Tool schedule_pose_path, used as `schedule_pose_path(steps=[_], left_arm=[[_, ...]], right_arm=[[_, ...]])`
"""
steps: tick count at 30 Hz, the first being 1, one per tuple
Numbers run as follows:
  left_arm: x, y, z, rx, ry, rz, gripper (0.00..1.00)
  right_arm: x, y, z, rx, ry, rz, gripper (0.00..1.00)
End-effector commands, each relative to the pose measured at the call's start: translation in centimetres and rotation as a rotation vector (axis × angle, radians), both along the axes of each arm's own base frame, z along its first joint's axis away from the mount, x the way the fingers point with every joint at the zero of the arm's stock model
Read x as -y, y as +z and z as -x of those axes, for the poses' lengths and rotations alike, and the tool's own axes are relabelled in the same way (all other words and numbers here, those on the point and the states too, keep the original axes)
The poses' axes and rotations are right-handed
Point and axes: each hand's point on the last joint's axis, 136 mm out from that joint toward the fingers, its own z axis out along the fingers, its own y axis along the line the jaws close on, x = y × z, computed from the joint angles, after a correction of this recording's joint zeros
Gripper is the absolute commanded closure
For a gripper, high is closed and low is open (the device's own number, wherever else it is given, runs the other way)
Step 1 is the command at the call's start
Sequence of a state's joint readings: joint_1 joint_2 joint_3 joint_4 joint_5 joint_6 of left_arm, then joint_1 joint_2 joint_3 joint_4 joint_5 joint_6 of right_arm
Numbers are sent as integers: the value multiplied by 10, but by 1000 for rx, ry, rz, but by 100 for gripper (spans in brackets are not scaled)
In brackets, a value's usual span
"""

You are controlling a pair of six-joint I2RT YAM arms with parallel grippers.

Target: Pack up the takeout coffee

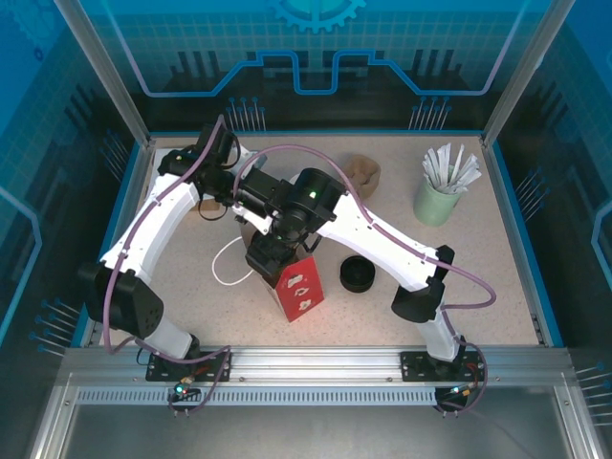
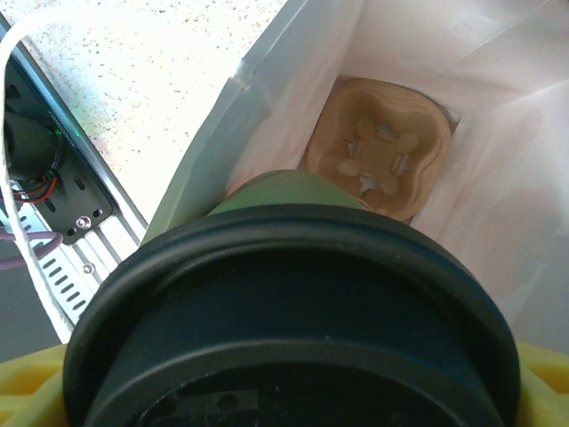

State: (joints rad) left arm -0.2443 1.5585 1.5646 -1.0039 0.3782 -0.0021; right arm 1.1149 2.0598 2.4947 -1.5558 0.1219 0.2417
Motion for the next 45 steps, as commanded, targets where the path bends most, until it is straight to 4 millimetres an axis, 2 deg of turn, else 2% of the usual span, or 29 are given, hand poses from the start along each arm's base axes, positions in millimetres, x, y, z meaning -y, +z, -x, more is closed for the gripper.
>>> schedule_pose_path(steps=[1, 9, 12, 16, 19, 27, 30, 39, 45], left_arm=[[0, 0, -5, -4, 17, -16, 89], [1, 1, -3, -1, 11, -17, 90], [1, 0, -4, -1, 13, -17, 90], [0, -4, -7, -6, 23, -24, 90], [1, -5, -7, -10, 25, -21, 90], [1, -4, -5, -8, 24, -24, 90], [1, -2, -4, -3, 23, -22, 90], [2, 2, 2, 16, 3, -24, 90], [5, 2, 7, 23, -15, -25, 89]], right_arm=[[-2, -11, 11, -49, 19, 30, 23], [8, -24, 12, -88, 6, 88, 23], [14, -22, 11, -73, 2, 108, 24], [-8, 2, 17, -54, 52, -29, 26], [-18, 8, 20, -41, 78, -63, 26], [-14, -17, 14, -94, 33, 4, 26], [-6, -21, 7, -99, -13, 27, 25], [37, -27, -15, -36, -159, 181, 26], [49, -35, -20, -26, -190, 249, 26]])
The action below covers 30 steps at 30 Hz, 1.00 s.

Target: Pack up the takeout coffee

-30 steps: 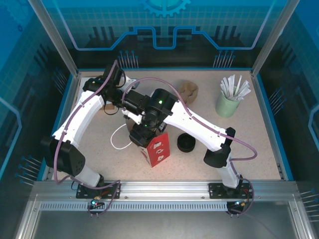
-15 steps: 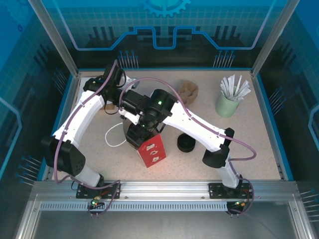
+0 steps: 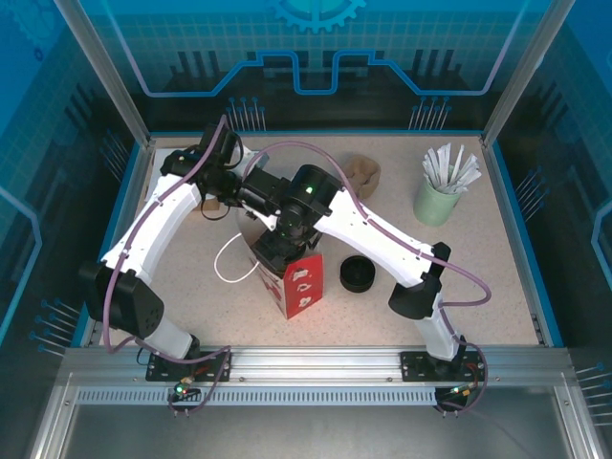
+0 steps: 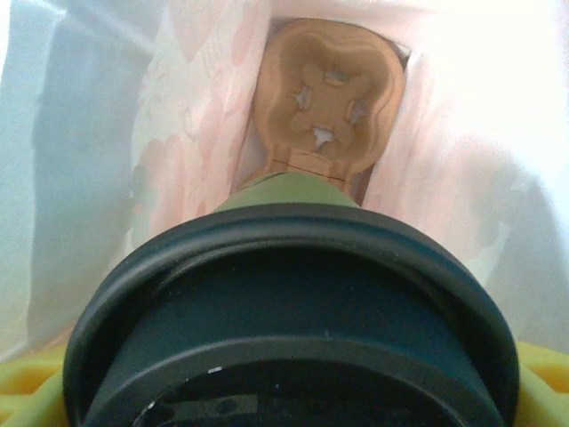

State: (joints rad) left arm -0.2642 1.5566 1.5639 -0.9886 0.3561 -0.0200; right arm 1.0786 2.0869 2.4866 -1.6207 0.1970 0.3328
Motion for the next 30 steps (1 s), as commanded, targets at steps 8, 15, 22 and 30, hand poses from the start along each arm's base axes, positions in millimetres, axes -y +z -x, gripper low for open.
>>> schedule_pose_path(steps=[8, 15, 22, 30], left_arm=[[1, 3, 12, 19, -27, -17, 89], [3, 5, 15, 38, -40, -12, 89], [5, 7, 19, 38, -38, -4, 89], [9, 11, 25, 46, -46, 5, 89]], right_arm=[[28, -28, 1, -72, -50, 168, 25], [19, -34, 10, -154, -39, 102, 25], [20, -37, 11, -189, -58, 95, 25], [18, -28, -9, -143, -111, 55, 25]])
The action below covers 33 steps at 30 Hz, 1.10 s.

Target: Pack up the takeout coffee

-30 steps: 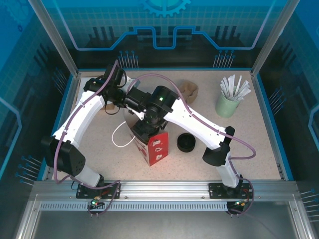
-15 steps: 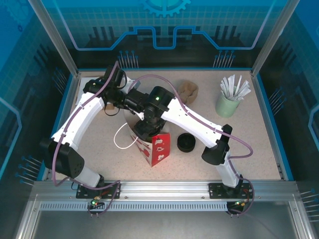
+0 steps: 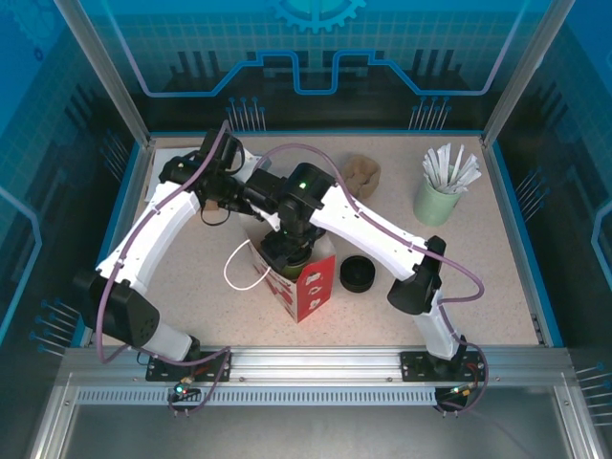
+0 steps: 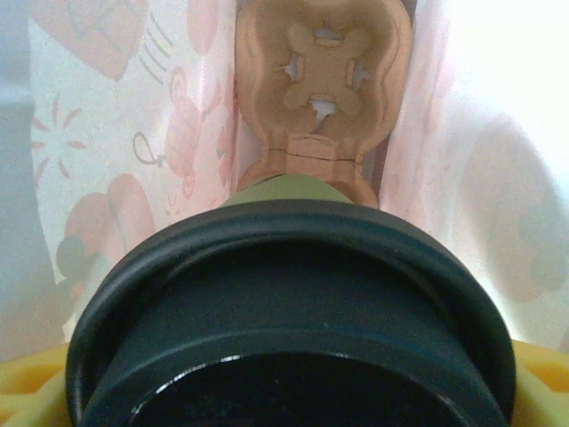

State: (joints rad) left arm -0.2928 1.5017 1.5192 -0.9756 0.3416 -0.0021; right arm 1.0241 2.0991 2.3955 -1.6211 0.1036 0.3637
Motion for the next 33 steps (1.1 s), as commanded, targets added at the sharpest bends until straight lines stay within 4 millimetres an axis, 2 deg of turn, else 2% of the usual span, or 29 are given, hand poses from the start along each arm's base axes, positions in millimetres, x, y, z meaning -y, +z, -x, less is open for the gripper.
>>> schedule_pose_path(steps=[1, 13, 14, 16, 19, 29, 33], left_arm=[[4, 8, 11, 12, -10, 16, 89], [2, 1, 9, 11, -4, -8, 88], [1, 0, 9, 11, -2, -14, 87], [-2, -4, 8, 7, 2, -31, 78], [-5, -10, 8, -9, 5, -58, 73], [-12, -20, 9, -15, 11, -102, 67], [-13, -22, 9, -21, 11, -109, 65]], right_arm=[[8, 0, -8, -9, -47, 21, 25], [21, -21, -3, -36, -43, 97, 25], [22, -22, -3, -36, -43, 101, 25], [23, -23, -3, -32, -41, 99, 25], [24, -24, -2, -20, -32, 92, 25], [19, -31, -5, 15, 3, 23, 25], [24, -38, -4, 12, 5, 51, 24]])
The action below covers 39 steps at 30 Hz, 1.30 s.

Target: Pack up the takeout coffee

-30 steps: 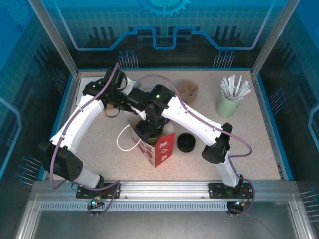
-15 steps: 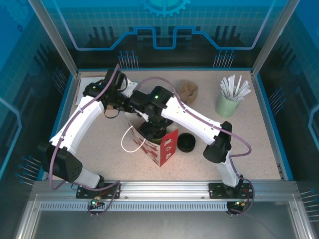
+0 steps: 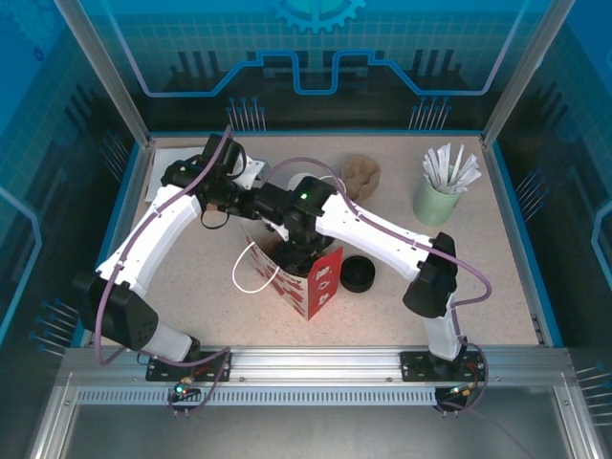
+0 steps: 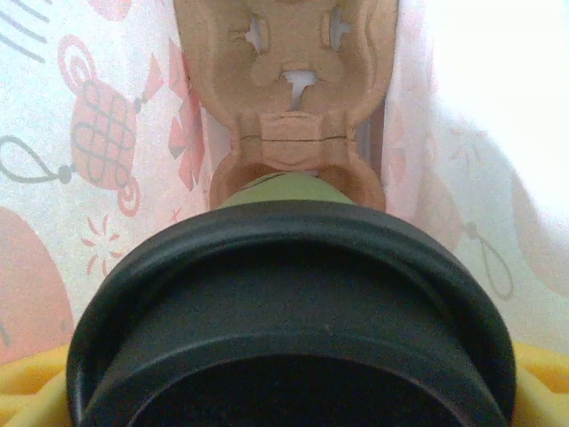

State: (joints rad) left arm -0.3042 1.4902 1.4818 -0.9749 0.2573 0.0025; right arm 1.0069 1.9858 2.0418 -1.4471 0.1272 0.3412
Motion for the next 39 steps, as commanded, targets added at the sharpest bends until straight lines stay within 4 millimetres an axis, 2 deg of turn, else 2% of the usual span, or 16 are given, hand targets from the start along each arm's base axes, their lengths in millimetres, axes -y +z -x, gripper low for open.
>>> schedule_pose_path(steps=[1, 6, 21, 39], left_arm=[[-3, -8, 7, -19, -11, -35, 64], [-7, -11, 6, -20, -2, -55, 59], [-8, -12, 3, -22, 3, -65, 55], [-8, -13, 2, -26, 0, -70, 54]], right_arm=[[4, 5, -5, 25, 7, -17, 24], [6, 3, -5, 42, 20, -23, 24], [10, -19, -6, 49, 56, -17, 24], [16, -48, -3, 4, 83, 1, 23]])
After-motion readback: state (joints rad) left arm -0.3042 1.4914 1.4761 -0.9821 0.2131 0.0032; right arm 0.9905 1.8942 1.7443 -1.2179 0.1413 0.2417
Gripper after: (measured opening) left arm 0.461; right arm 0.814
